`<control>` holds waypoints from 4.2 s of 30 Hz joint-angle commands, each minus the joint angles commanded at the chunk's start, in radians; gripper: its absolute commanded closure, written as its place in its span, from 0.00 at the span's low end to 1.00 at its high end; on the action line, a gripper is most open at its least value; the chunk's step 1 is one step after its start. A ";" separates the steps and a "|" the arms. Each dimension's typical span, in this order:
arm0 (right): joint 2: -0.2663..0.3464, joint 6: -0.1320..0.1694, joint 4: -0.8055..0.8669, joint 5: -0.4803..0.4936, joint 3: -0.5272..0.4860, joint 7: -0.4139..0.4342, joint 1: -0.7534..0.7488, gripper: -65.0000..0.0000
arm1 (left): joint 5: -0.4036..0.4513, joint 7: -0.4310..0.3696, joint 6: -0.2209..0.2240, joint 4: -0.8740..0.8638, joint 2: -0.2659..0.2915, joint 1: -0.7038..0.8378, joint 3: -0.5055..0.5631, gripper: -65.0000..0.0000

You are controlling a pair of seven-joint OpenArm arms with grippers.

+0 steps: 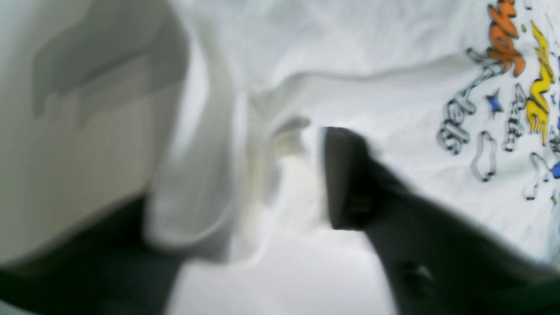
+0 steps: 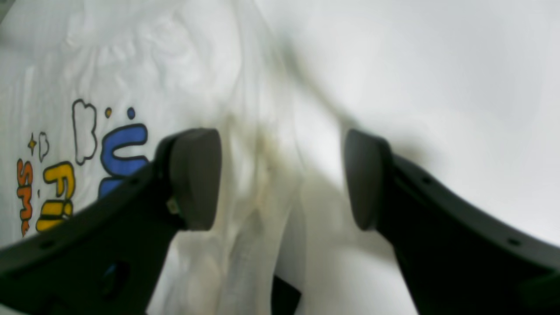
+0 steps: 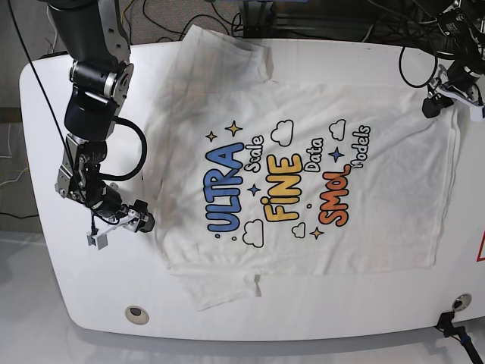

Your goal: Fold the T-shirt properly

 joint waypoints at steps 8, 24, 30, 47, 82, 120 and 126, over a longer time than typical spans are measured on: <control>-0.002 0.003 0.002 0.000 0.000 -0.005 0.000 0.35 | -0.005 0.170 -0.005 0.110 -0.018 -0.034 -0.002 0.19; -0.009 0.089 0.242 0.011 0.000 -0.245 -0.035 0.35 | 0.002 0.276 -0.056 0.457 -0.032 -0.032 -0.021 0.20; -0.043 0.138 0.419 0.008 -0.002 -0.293 -0.086 0.35 | 0.068 0.092 -0.056 0.463 -0.034 -0.083 0.183 0.20; -0.057 0.160 0.904 0.011 0.006 -0.468 -0.427 0.35 | 0.262 -0.008 -0.056 0.491 -0.032 -0.026 0.324 0.48; -0.239 0.153 1.215 0.407 0.244 -0.462 -1.096 0.35 | 0.141 -0.008 -0.056 0.512 -0.026 0.261 -0.014 0.06; -0.236 0.087 1.232 -0.034 -0.012 0.092 -1.359 0.35 | 0.519 -0.545 -0.056 0.628 0.150 0.474 0.282 0.06; -0.267 0.091 1.232 -0.028 -0.014 0.095 -1.412 0.35 | 0.437 -0.552 -0.056 0.652 0.180 0.560 0.209 0.06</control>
